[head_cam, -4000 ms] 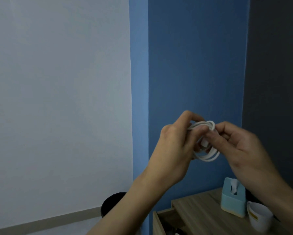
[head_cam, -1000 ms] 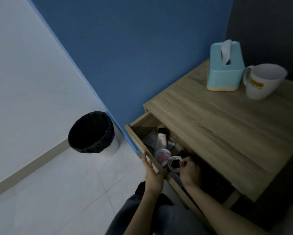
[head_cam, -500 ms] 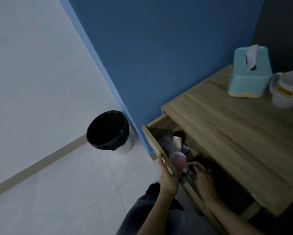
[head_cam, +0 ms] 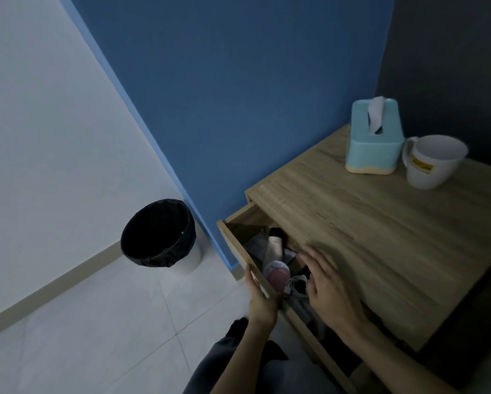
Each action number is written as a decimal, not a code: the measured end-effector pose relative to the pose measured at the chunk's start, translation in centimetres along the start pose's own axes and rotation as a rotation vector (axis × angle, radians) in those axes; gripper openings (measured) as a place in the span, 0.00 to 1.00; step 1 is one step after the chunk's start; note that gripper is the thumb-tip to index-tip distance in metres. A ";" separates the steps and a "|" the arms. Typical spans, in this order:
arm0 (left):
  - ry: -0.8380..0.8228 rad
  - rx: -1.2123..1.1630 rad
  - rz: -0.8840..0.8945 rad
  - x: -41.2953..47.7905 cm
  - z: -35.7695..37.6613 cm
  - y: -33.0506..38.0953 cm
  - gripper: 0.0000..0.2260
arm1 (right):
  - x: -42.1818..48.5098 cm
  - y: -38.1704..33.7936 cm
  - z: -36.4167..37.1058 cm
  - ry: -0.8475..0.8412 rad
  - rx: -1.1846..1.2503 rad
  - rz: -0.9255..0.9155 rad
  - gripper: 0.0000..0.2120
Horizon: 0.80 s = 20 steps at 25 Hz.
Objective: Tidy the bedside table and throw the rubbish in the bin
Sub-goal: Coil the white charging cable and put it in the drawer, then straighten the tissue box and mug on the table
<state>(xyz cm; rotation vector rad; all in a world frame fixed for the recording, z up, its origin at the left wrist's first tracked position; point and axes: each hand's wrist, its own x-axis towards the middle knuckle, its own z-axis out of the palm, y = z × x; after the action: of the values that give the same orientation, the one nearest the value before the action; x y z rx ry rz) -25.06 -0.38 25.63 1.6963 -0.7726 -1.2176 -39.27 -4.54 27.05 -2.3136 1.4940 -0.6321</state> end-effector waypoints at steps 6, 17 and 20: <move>0.019 -0.172 -0.119 1.3 1.7 0.5 0.39 | -0.5 3.4 -2.7 -0.129 -0.289 0.046 0.24; 0.104 -0.289 -0.255 3.0 7.8 5.0 0.25 | -1.6 9.4 -6.2 -0.037 -0.296 0.218 0.27; 0.073 -0.355 -0.245 3.4 9.1 5.8 0.25 | -1.6 9.4 -6.0 -0.055 -0.248 0.233 0.30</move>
<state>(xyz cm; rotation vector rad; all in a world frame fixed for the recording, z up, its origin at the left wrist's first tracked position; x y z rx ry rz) -32.52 -8.47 28.40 1.5580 -0.2861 -1.3585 -50.29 -7.00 27.28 -2.2576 1.8714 -0.3343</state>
